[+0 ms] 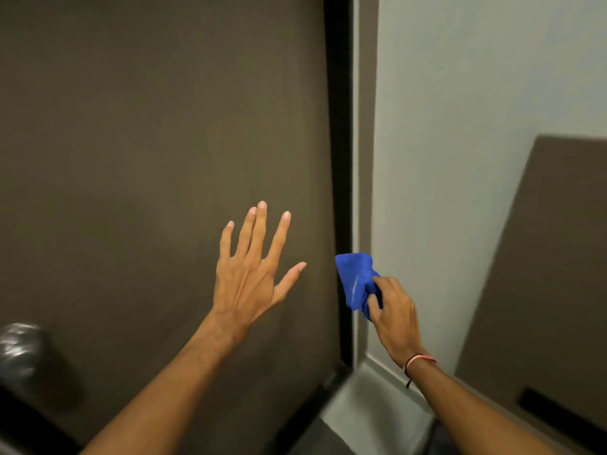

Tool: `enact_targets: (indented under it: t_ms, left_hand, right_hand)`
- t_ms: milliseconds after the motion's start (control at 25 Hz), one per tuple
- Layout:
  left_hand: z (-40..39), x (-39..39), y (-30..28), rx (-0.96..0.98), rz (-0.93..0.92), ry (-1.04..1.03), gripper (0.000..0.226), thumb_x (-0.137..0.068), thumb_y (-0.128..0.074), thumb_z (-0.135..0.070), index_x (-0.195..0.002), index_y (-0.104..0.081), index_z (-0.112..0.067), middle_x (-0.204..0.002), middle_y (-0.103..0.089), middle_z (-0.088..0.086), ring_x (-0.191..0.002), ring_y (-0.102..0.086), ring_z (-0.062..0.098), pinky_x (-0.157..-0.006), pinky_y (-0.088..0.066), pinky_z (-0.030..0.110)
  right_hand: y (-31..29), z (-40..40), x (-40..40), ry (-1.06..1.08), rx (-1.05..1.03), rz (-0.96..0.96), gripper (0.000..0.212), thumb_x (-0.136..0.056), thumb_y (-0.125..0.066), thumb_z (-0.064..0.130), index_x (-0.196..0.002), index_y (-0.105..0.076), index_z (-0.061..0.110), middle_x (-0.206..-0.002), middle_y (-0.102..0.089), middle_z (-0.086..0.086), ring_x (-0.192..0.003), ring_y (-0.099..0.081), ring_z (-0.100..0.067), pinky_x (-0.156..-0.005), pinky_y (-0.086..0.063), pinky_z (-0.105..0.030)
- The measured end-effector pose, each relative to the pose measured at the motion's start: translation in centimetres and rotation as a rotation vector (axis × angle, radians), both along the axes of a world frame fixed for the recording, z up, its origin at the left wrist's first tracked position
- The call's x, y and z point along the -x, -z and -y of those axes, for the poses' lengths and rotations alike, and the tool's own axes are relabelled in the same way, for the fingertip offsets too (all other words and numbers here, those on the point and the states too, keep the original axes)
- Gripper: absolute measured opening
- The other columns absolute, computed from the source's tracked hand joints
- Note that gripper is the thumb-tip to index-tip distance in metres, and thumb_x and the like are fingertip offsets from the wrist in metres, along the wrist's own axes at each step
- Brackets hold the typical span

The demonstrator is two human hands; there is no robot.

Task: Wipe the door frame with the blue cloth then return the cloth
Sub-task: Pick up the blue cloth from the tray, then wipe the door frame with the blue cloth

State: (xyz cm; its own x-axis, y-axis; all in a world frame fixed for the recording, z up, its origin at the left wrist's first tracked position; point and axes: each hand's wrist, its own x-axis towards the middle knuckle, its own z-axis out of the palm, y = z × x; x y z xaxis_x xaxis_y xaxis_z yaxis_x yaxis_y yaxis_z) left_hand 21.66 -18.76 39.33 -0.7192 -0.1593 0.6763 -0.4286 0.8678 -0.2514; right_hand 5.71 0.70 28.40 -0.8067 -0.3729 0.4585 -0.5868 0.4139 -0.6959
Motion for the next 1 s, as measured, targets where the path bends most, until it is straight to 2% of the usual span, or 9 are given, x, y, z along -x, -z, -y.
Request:
enact_targets:
  t_ms: [200,280,440,560,640,760,880,1000]
  left_hand:
    - [5.3,-15.7,-19.6,0.239,-0.264,-0.168,0.076,-0.103,-0.027,-0.067,-0.163,-0.026,-0.020,-0.169,-0.024,0.021,-0.156,-0.027,0.033,-0.122,-0.029,0.060]
    - [6.9,-21.4,-25.0,0.301,-0.335,-0.245,0.076,-0.103,-0.027,-0.066,-0.163,-0.026,-0.020,-0.169,-0.024,0.021,-0.157,-0.025,0.033,-0.122,-0.028,0.060]
    - [9.8,-30.9,-32.3,0.387,-0.431,-0.412,0.076,-0.103,-0.024,-0.066,-0.163,-0.025,-0.020,-0.170,-0.023,0.021,-0.157,-0.024,0.033,-0.122,-0.028,0.061]
    - [12.4,-36.3,-35.8,0.453,-0.450,-0.510,0.075,-0.104,-0.022,-0.064,-0.164,-0.021,-0.019,-0.170,-0.021,0.021,-0.157,-0.022,0.035,-0.122,-0.027,0.061]
    - [14.5,-39.0,-36.9,0.471,-0.472,-0.558,0.073,-0.104,-0.027,-0.061,-0.164,-0.021,-0.019,-0.170,-0.022,0.021,-0.157,-0.023,0.035,-0.123,-0.027,0.061]
    - [18.0,-42.4,-35.9,0.472,-0.477,-0.615,0.070,-0.104,-0.030,-0.055,-0.163,-0.023,-0.018,-0.169,-0.023,0.021,-0.156,-0.024,0.036,-0.122,-0.030,0.062]
    - [21.1,-44.9,-33.2,0.462,-0.467,-0.648,0.067,-0.105,-0.029,-0.050,-0.163,-0.024,-0.016,-0.169,-0.021,0.022,-0.157,-0.021,0.036,-0.121,-0.030,0.063]
    - [23.0,-45.6,-31.5,0.458,-0.464,-0.665,0.067,-0.106,-0.029,-0.049,-0.164,-0.021,-0.016,-0.171,-0.015,0.022,-0.159,-0.014,0.036,-0.124,-0.025,0.062]
  right_hand:
    - [-18.9,10.8,-9.6,-0.035,0.355,-0.225,0.024,-0.083,-0.064,0.000,-0.104,-0.065,0.011,-0.099,-0.064,-0.005,-0.079,-0.061,-0.025,-0.070,-0.051,-0.038]
    - [-25.3,14.1,-13.6,-0.070,0.461,-0.273,0.027,-0.081,-0.065,-0.001,-0.106,-0.067,0.011,-0.103,-0.066,-0.006,-0.080,-0.065,-0.028,-0.071,-0.052,-0.037]
    - [-35.4,19.6,-21.4,-0.147,0.593,-0.389,0.028,-0.082,-0.066,0.001,-0.108,-0.069,0.013,-0.105,-0.066,-0.005,-0.079,-0.065,-0.028,-0.067,-0.051,-0.035]
    - [-40.3,22.9,-27.0,-0.224,0.672,-0.462,0.030,-0.083,-0.068,0.004,-0.111,-0.070,0.015,-0.104,-0.064,-0.002,-0.078,-0.065,-0.026,-0.064,-0.049,-0.033]
    - [-41.9,24.6,-30.2,-0.273,0.696,-0.513,0.032,-0.081,-0.071,0.005,-0.111,-0.071,0.016,-0.103,-0.063,-0.002,-0.078,-0.065,-0.025,-0.060,-0.047,-0.032]
    - [-41.3,26.7,-34.4,-0.342,0.703,-0.616,0.036,-0.075,-0.079,0.006,-0.109,-0.071,0.015,-0.099,-0.062,-0.003,-0.077,-0.064,-0.023,-0.054,-0.054,-0.036]
    - [-36.9,29.4,-37.6,-0.398,0.691,-0.711,0.042,-0.065,-0.083,0.002,-0.105,-0.072,0.012,-0.092,-0.062,-0.006,-0.074,-0.064,-0.025,-0.056,-0.058,-0.039]
    - [-32.5,31.9,-40.1,-0.427,0.693,-0.782,0.042,-0.064,-0.076,0.002,-0.104,-0.072,0.010,-0.092,-0.058,-0.004,-0.076,-0.060,-0.025,-0.063,-0.057,-0.042]
